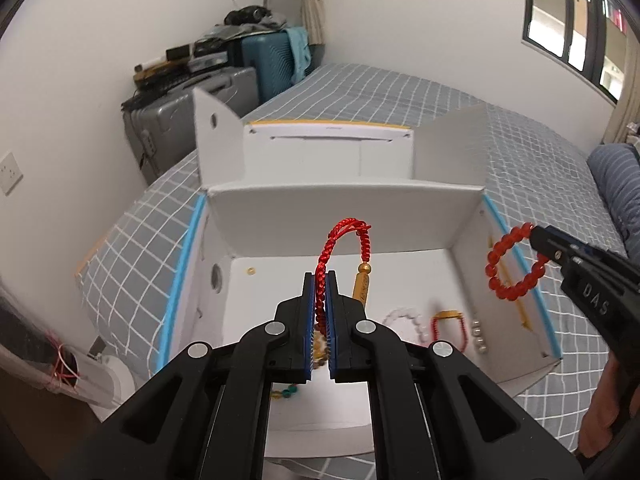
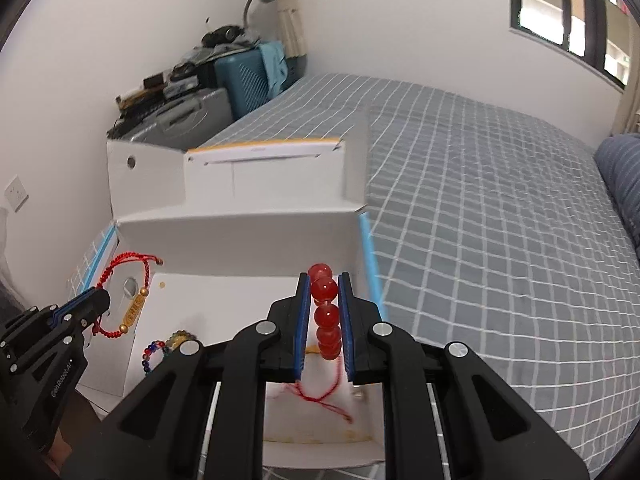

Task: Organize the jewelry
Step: 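Carry the red cord and red bead bracelets with both tools over the white box, then open both tools to drop the bracelets into the box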

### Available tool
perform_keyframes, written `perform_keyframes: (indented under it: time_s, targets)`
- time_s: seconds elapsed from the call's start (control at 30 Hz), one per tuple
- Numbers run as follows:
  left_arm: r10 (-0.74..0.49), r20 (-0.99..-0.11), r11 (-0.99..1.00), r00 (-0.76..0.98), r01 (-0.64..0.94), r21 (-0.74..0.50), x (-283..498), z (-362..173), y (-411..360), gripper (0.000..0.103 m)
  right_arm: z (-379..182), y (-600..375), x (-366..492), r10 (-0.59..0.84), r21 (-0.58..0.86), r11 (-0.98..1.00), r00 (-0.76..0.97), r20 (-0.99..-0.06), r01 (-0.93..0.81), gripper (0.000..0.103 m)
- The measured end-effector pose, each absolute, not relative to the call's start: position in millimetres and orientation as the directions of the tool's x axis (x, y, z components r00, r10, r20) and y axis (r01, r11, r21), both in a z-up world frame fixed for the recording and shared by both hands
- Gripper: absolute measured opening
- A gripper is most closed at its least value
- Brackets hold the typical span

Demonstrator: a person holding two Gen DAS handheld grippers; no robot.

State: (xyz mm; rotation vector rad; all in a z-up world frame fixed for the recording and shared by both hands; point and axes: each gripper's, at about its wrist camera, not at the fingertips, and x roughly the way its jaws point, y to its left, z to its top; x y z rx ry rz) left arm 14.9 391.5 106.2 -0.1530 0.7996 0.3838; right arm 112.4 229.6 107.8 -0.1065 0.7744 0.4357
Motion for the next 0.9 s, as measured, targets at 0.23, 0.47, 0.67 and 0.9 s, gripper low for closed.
perform_keyframes:
  time_s: [0.23, 0.47, 0.67, 0.9]
  targets:
    - [0.272, -0.751, 0.913, 0.601, -0.408, 0.005, 16.5, 83.2, 411.8, 0.005, 77.0, 254.1, 115.8, 0.338, 0.064, 0.898, 0.591, -0.732, -0.435, 0.013]
    - [0.262, -0.785, 0.915, 0.561, -0.403, 0.018, 24.7, 57.9, 416.4, 0.006, 53.1, 263.3, 119.8, 0.310, 0.046, 0.901, 0.565, -0.765, -0.431, 0.013]
    - [0.263, -0.800, 0.912, 0.539, -0.409, 0.025, 28.4, 45.0, 418.7, 0.006, 40.6, 266.0, 120.4, 0.295, 0.038, 0.903, 0.552, -0.780, -0.428, 0.013]
    - [0.260, -0.807, 0.911, 0.530, -0.412, 0.023, 31.0, 42.0, 419.1, 0.008, 36.8, 267.9, 123.3, 0.273, 0.019, 0.907, 0.556, -0.785, -0.420, 0.014]
